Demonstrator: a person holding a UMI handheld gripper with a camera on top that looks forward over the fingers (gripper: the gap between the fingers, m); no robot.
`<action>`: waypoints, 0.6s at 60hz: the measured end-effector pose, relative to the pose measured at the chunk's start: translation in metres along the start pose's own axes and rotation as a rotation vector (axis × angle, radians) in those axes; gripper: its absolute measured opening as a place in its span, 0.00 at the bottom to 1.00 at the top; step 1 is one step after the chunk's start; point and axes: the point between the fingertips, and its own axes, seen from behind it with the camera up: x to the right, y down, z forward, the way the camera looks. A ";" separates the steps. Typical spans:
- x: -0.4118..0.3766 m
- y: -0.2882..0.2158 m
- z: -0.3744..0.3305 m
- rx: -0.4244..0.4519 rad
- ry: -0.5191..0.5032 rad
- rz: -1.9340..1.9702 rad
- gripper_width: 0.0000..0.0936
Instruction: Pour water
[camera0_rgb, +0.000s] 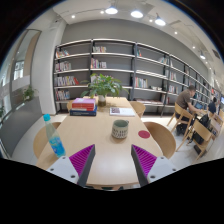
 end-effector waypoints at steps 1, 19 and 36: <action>-0.001 0.000 0.000 0.000 -0.001 -0.001 0.78; -0.113 0.043 0.029 0.012 -0.161 -0.052 0.77; -0.245 0.058 0.072 0.008 -0.310 -0.050 0.78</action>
